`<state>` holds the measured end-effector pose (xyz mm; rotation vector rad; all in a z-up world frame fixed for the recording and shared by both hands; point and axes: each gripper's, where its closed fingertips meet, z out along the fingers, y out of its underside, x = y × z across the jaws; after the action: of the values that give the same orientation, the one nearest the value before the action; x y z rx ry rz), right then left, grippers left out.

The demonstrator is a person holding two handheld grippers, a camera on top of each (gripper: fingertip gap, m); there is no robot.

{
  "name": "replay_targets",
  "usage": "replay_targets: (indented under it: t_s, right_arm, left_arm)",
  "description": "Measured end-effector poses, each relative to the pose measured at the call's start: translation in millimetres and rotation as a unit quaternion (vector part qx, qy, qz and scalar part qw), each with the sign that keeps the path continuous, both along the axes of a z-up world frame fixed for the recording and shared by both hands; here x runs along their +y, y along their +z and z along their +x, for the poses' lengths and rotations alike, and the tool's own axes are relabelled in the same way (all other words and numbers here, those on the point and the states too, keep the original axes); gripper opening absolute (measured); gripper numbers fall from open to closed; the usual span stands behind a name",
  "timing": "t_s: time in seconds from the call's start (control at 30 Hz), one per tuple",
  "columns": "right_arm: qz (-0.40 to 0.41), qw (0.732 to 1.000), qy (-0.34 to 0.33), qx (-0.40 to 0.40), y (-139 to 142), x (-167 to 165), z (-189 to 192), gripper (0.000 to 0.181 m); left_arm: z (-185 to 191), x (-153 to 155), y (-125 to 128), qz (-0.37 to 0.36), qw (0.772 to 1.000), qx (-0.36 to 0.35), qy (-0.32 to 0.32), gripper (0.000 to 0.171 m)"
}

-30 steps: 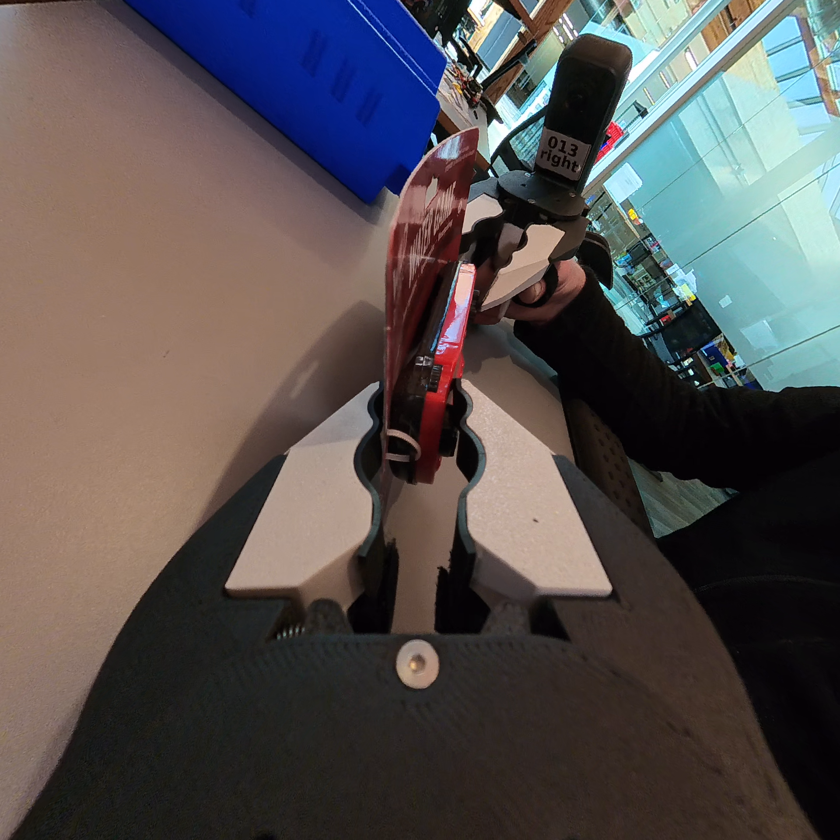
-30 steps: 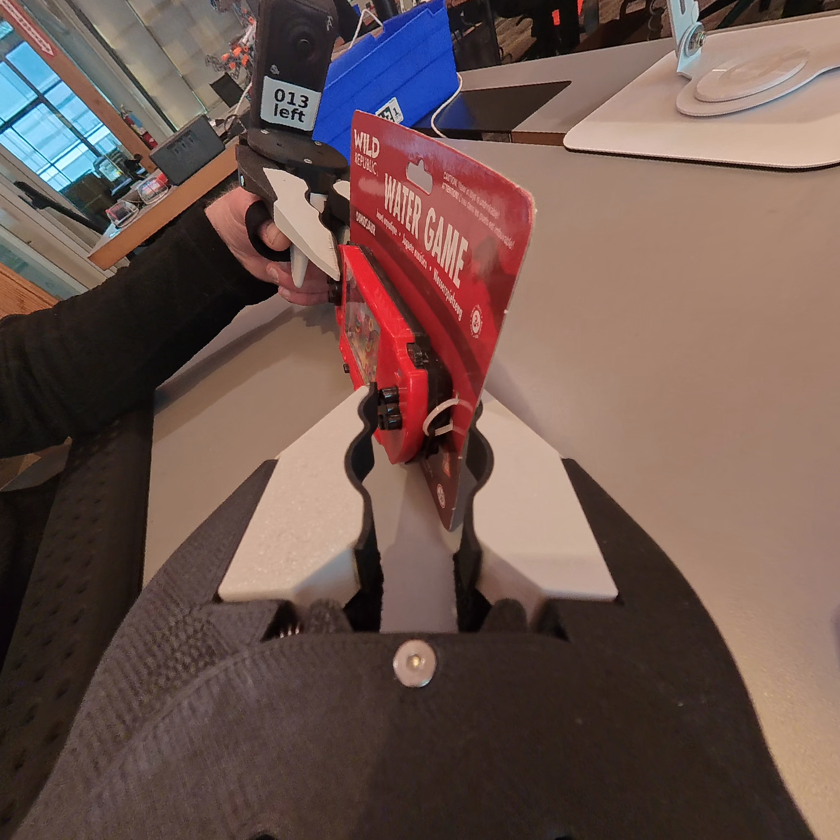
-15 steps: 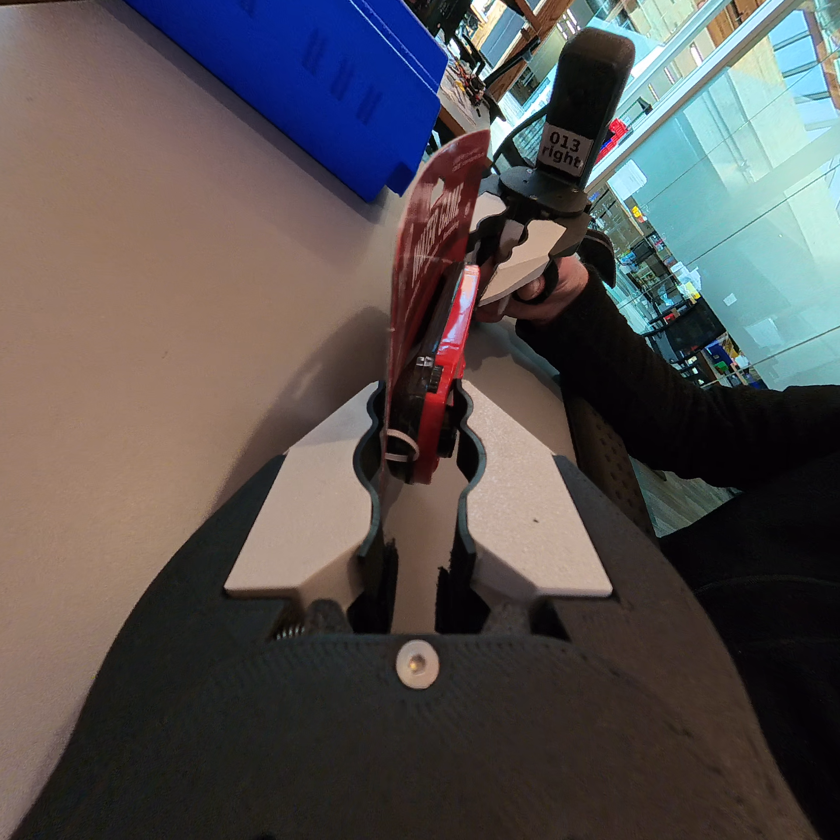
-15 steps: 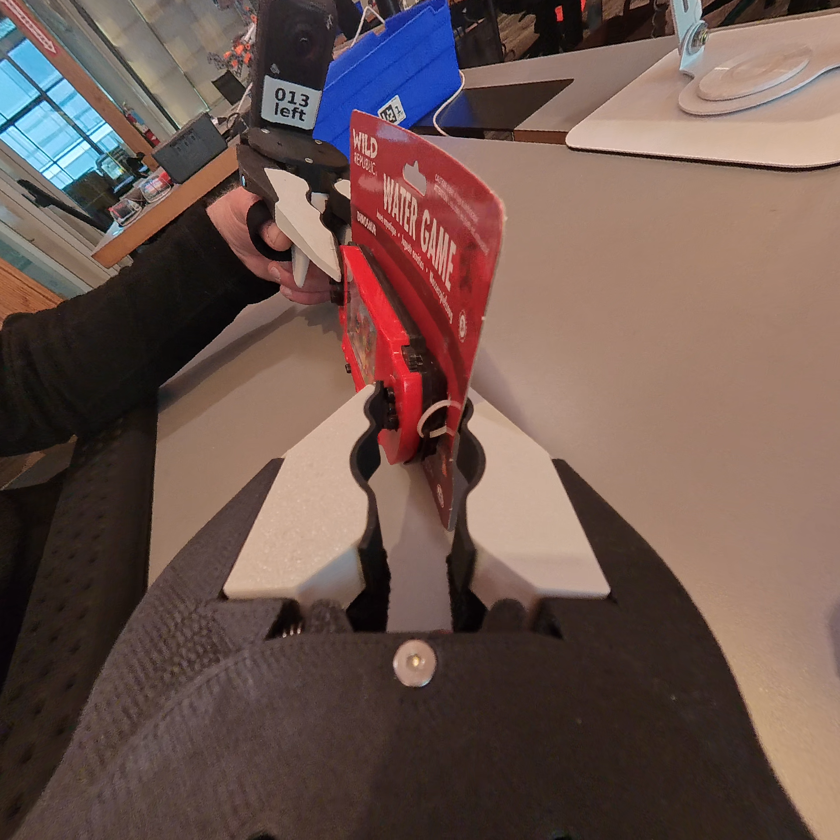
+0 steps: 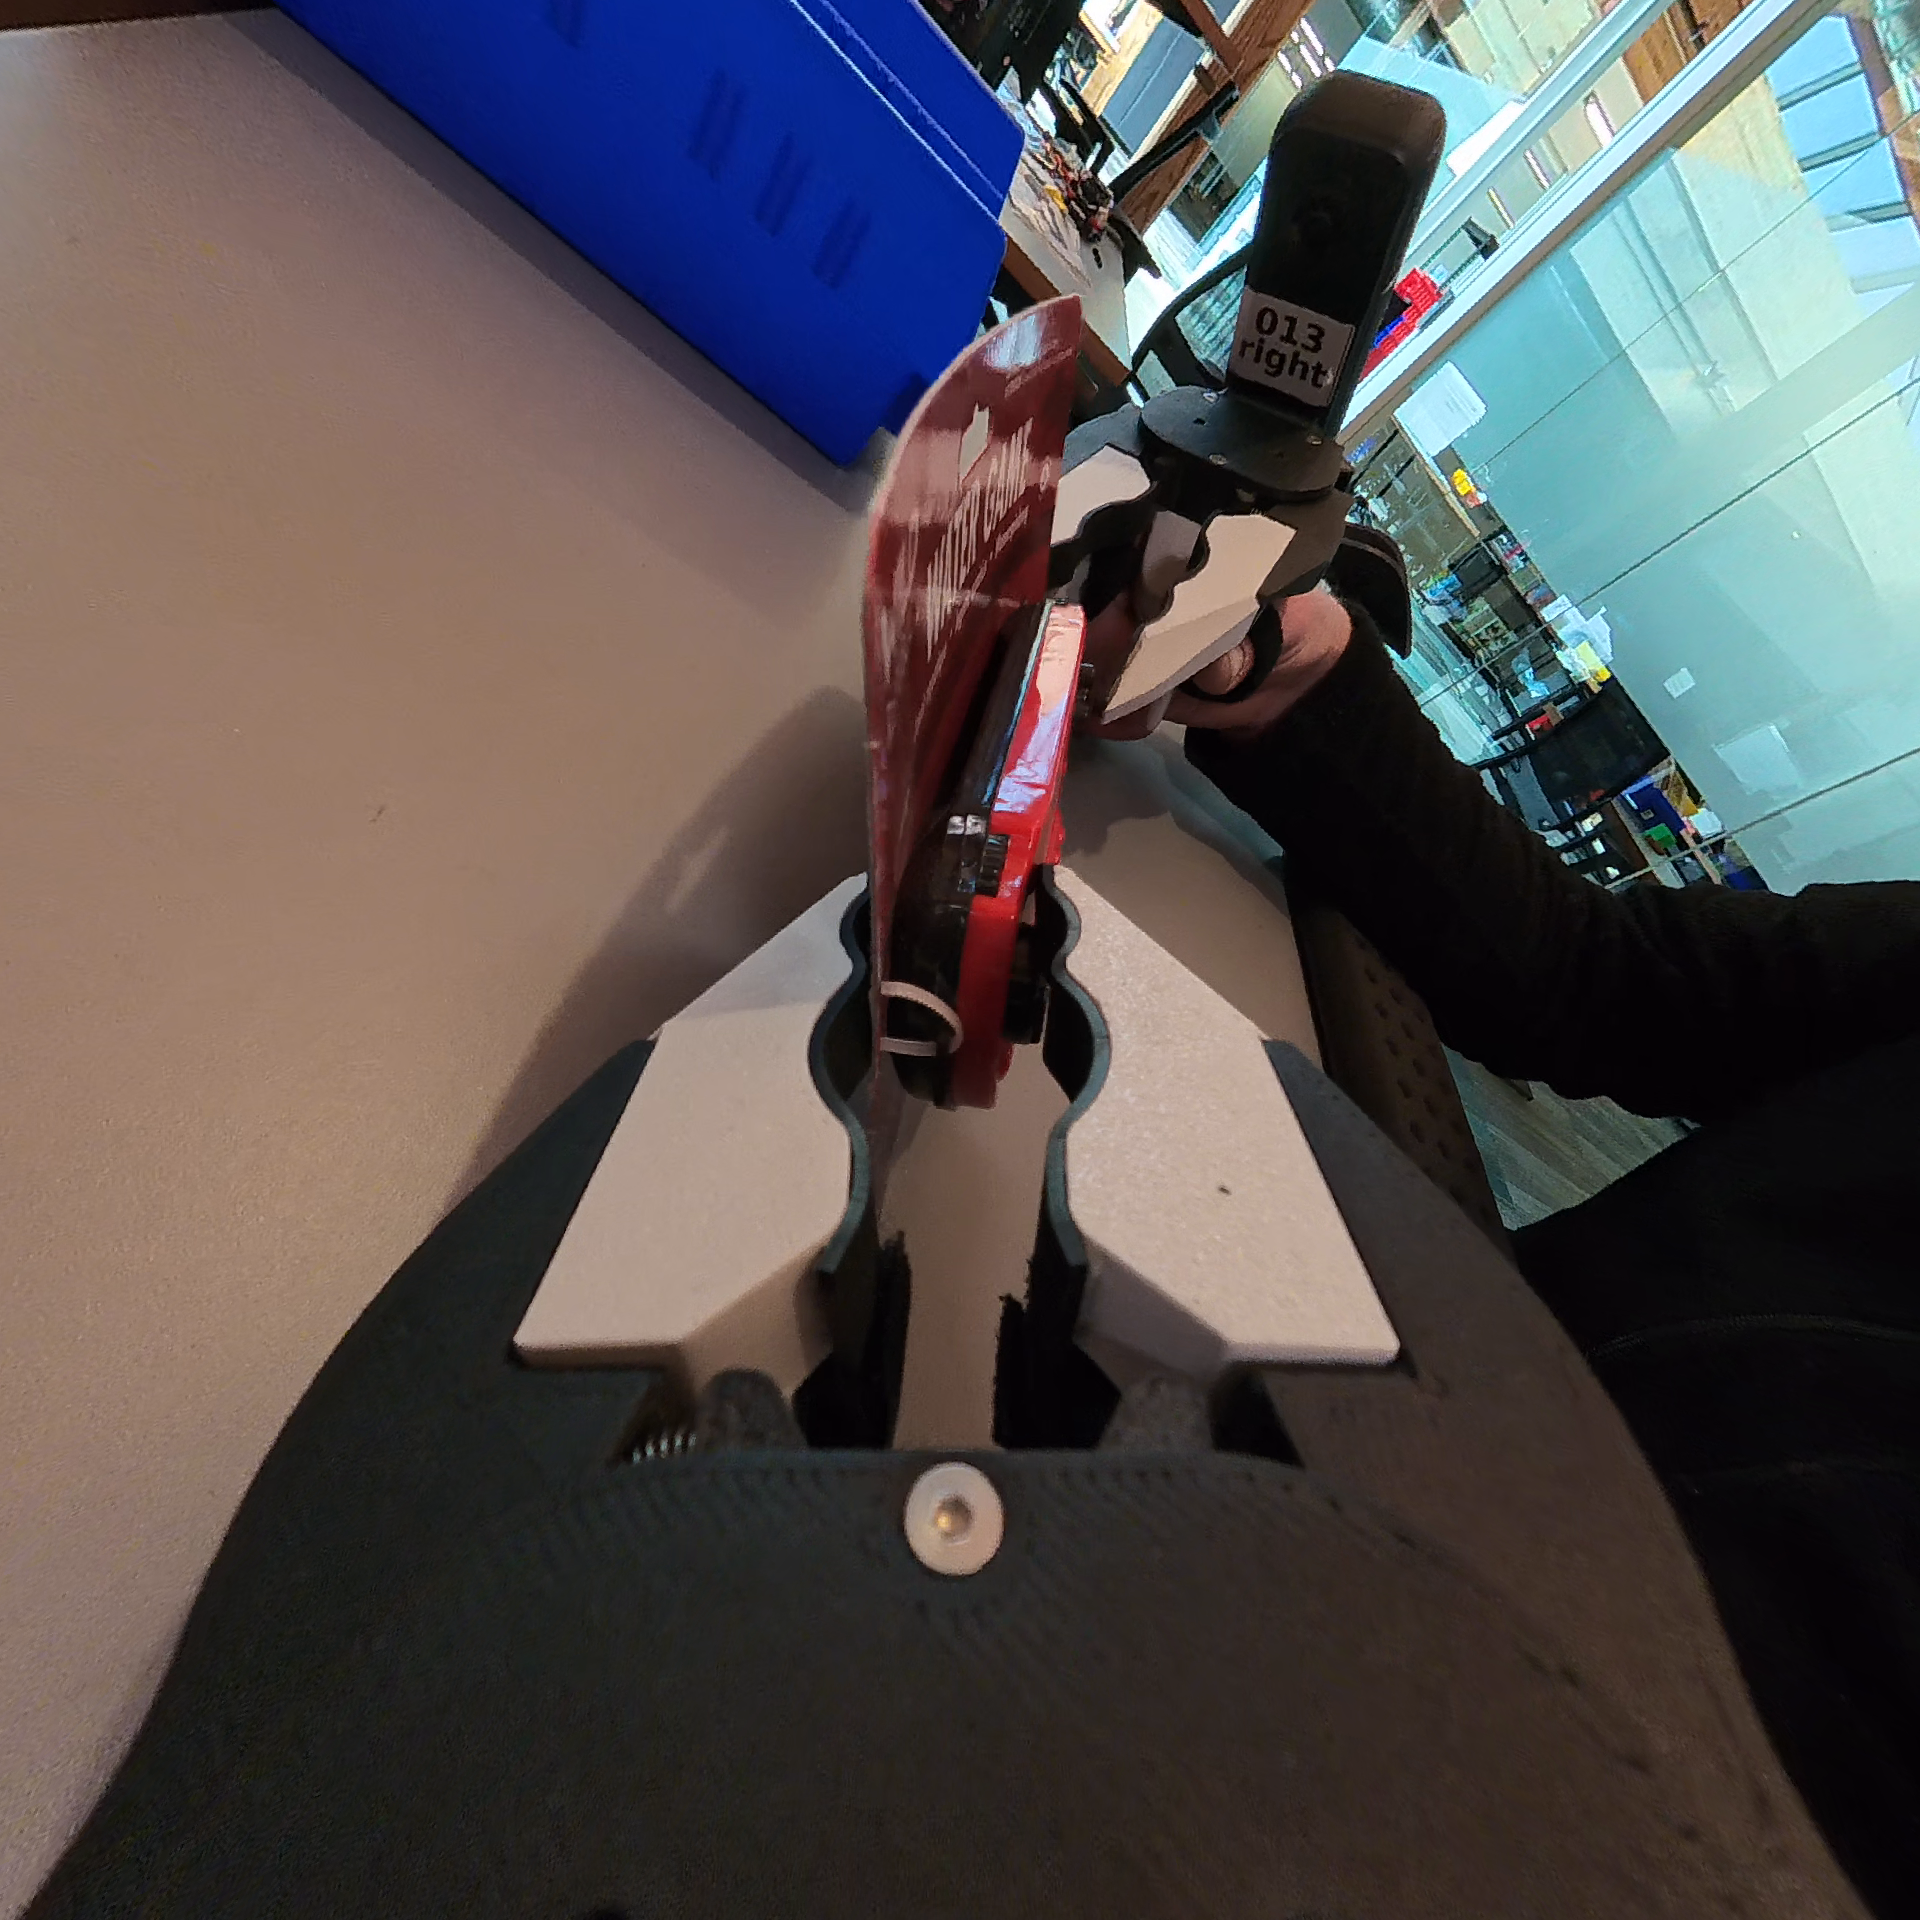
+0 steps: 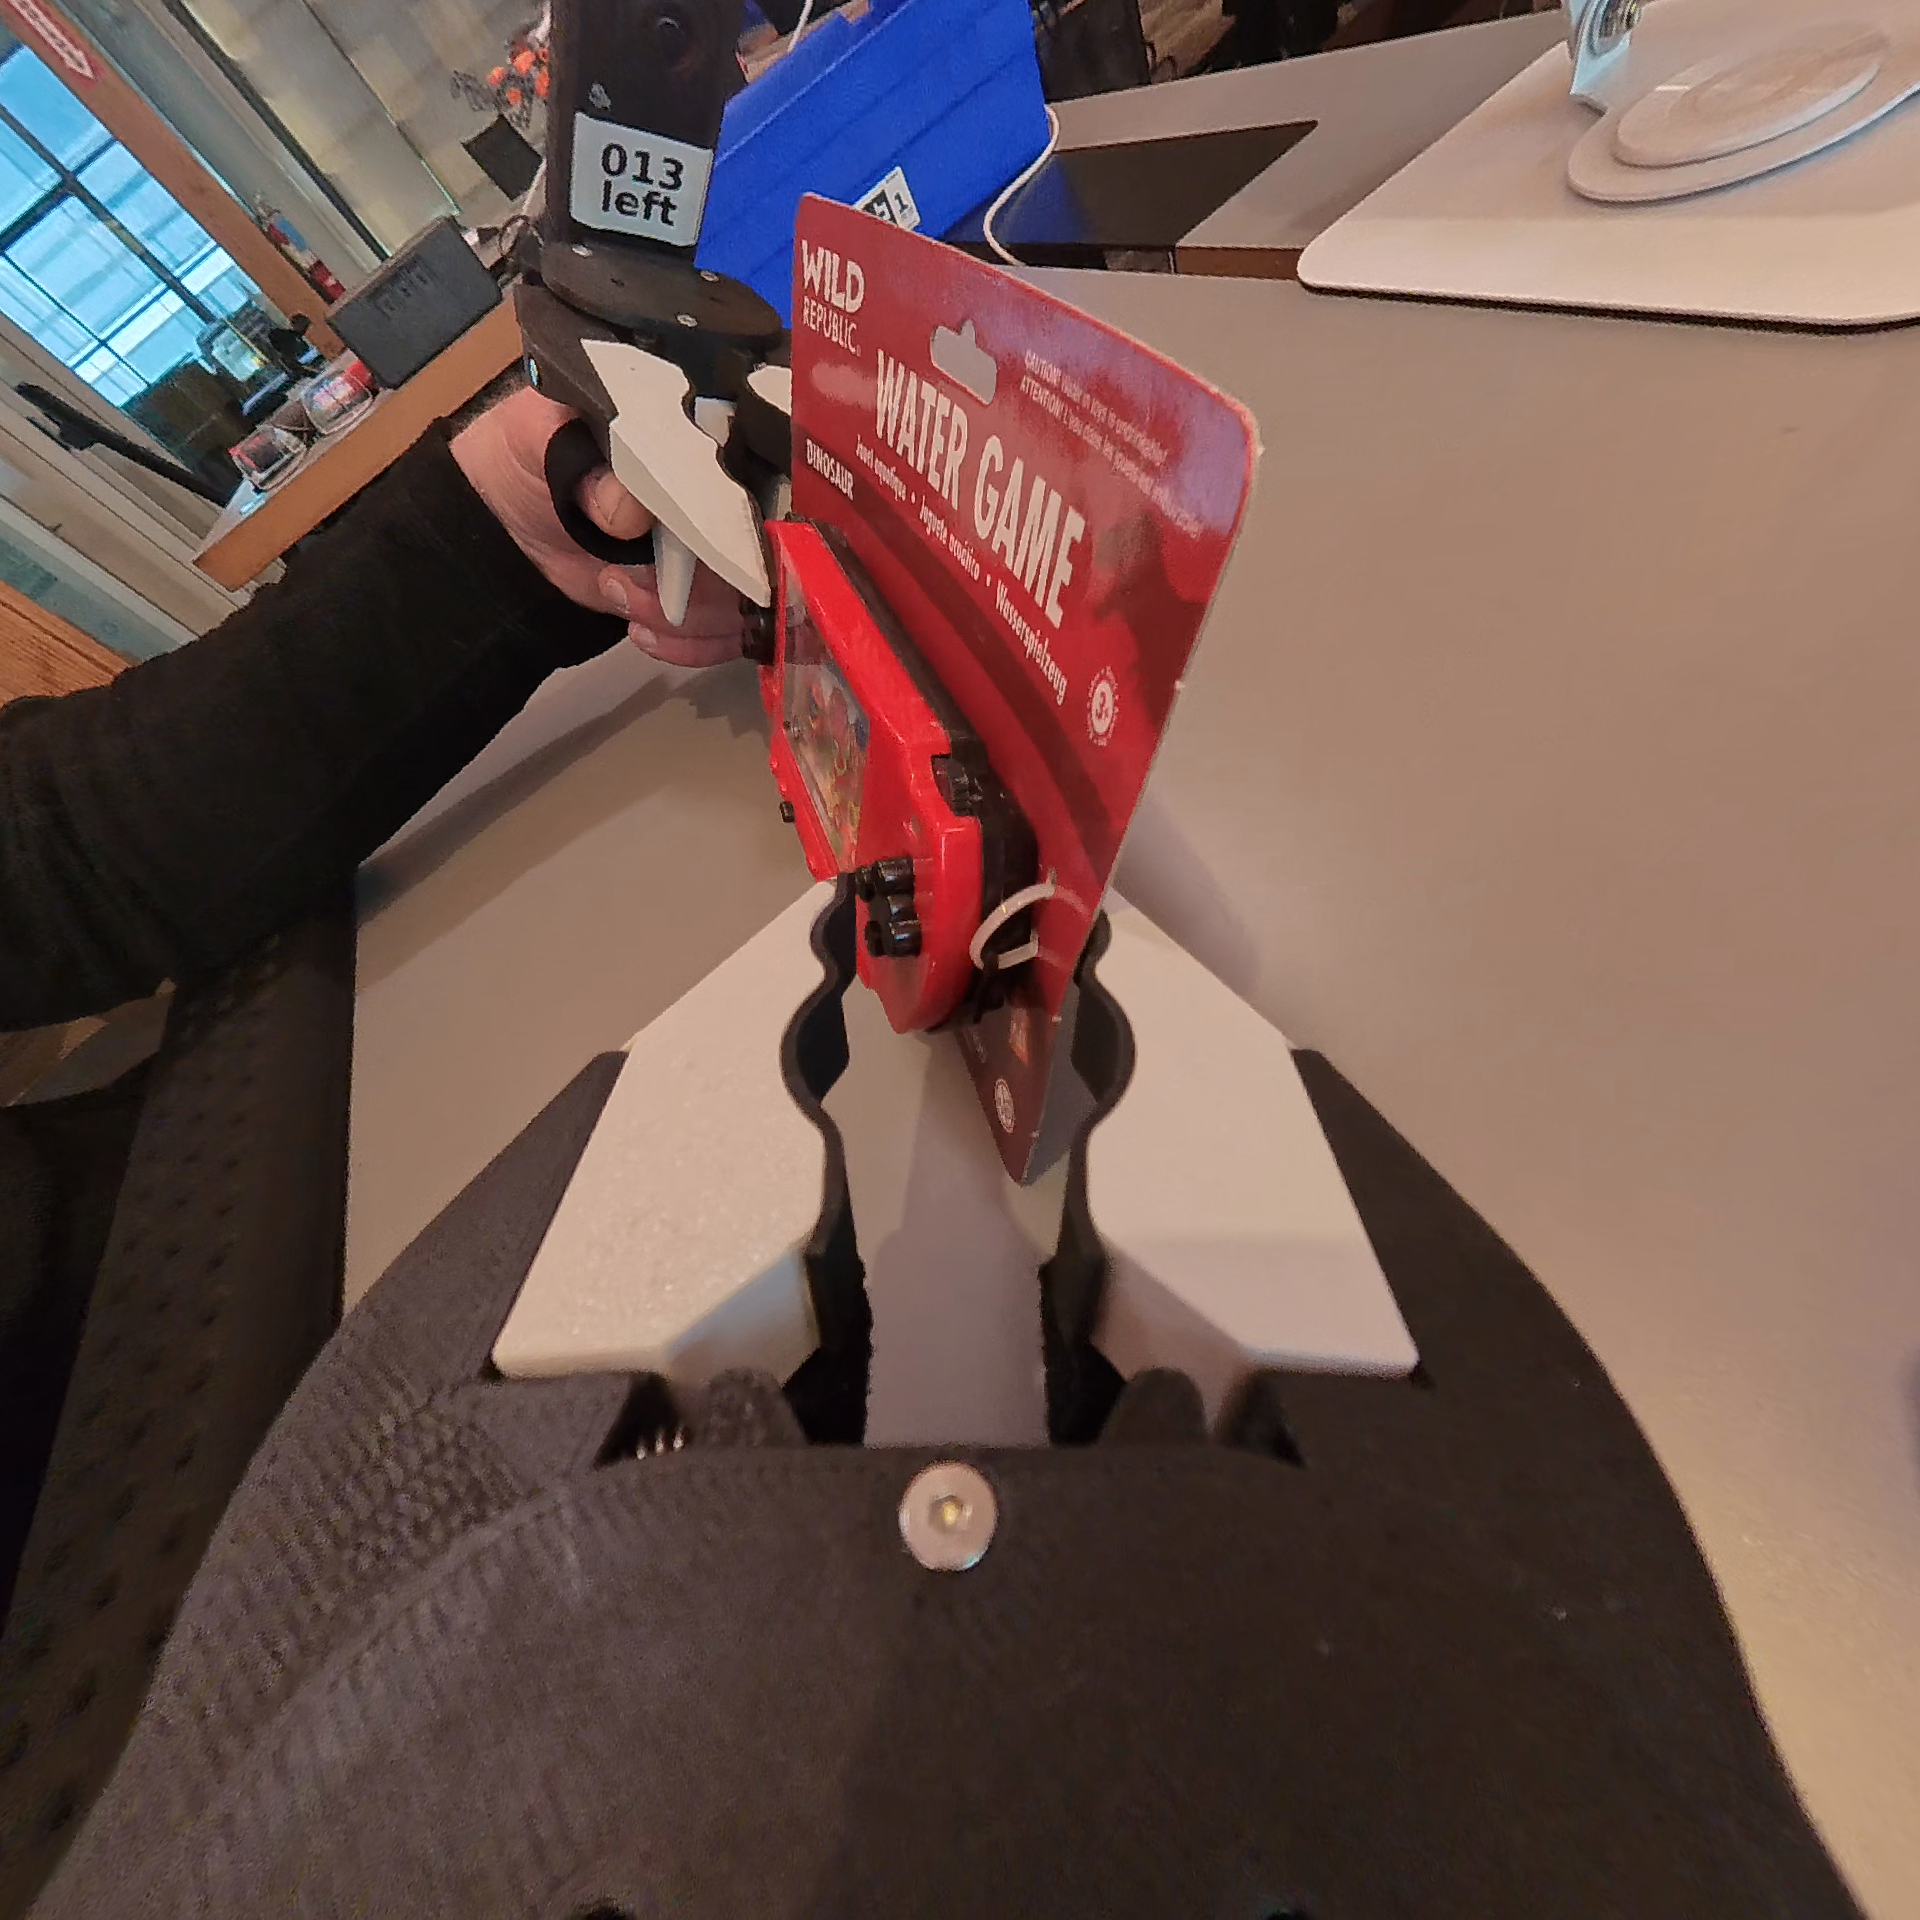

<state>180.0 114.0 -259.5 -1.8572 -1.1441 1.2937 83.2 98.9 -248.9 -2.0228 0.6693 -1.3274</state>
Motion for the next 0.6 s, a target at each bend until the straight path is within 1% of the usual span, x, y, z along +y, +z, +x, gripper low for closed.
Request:
replay_targets:
  t_s: [0.33,0.6]
  right_arm:
    - [-0.006,1.000,0.002,-0.016,-5.8,-0.4,5.0,0.037]
    - [-0.017,1.000,0.000,-0.009,-5.2,0.4,6.8,0.034]
  left_arm:
    - [-0.1,0.3,-2.4,-0.004,1.000,-0.008,0.001,0.026]
    - [-0.2,-0.4,-3.0,-0.005,1.000,-0.010,0.000,0.026]
